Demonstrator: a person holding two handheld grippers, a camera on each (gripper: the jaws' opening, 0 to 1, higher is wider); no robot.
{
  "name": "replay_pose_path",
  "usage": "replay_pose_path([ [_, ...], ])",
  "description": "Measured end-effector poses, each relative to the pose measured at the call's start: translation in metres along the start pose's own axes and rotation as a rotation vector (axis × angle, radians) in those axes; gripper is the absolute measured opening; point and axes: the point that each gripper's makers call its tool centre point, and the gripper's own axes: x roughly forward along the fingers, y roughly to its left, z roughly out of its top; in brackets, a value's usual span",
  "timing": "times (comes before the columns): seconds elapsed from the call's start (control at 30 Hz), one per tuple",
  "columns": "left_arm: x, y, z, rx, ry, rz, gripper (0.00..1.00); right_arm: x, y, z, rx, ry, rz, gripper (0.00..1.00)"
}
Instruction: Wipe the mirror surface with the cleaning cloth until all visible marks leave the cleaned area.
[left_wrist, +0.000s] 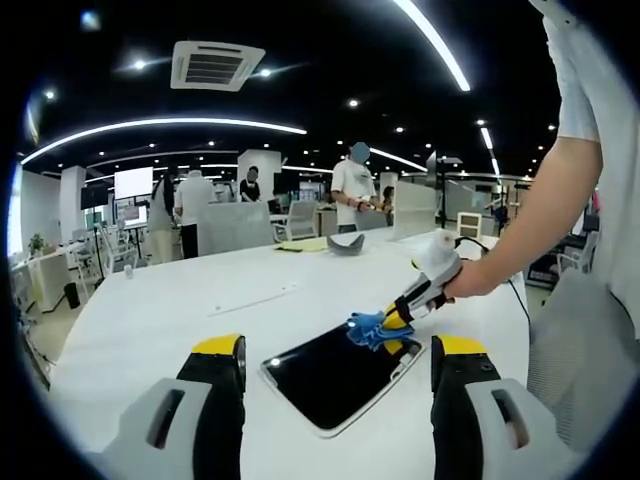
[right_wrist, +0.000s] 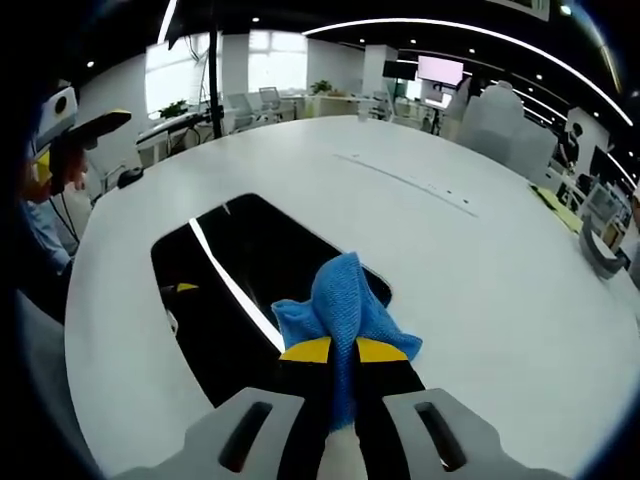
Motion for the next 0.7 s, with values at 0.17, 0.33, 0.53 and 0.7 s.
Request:
replay_pose_path([
  [0.17,0.0005,-0.0006,0.0002,-0.001,-0.001,-0.002,0.75,-0.0019,0.0023,-0.0015,-0.003,0.0,0.0,0.02],
  [0.33,0.001,-0.0007,0.0005,-0.001,-0.001,-0.003,0.75,-0.0035,0.0047,-0.0029,-0.01,0.001,0.002,0.02],
  [0.53,0.0016,-0.0004,0.0008,0.001,-0.001,-0.004,0.75,-0.0057,0.0075,-0.0047,-0.006,0.001,0.001,0.02],
  [0.7,0.0024,-0.0012,0.0014,0.001,-0.003,-0.007,0.75,-0.0074,0.0107,-0.0057,-0.007,0.001,0.005,0.02],
])
